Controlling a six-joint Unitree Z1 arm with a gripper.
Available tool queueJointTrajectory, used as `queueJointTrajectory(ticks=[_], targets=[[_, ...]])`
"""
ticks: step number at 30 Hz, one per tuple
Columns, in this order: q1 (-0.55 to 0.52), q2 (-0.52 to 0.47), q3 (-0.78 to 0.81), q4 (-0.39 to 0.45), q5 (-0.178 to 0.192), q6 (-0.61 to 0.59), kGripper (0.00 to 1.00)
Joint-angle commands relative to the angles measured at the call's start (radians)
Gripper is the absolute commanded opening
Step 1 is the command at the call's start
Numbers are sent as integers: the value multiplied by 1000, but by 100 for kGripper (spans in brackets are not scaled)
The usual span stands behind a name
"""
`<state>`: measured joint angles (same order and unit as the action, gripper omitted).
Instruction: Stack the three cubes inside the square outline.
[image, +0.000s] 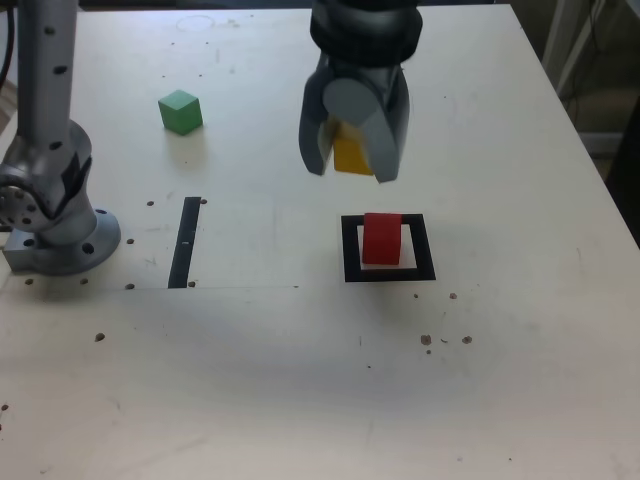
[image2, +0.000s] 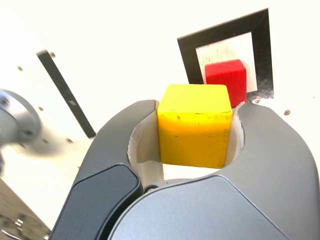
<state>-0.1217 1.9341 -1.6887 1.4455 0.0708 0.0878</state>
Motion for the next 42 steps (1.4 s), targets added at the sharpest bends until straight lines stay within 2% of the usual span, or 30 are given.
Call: queueJointTrajectory(ticks=[1, 9, 24, 33, 42], targets=[[-10, 9, 7, -16, -10, -115, 0], [-19, 28, 62, -110, -19, -179, 0], [-49, 64, 97, -158, -56, -195, 0], [-53, 65, 114, -175, -44, -197, 0], [-50, 83, 140, -225, -22, -195, 0]])
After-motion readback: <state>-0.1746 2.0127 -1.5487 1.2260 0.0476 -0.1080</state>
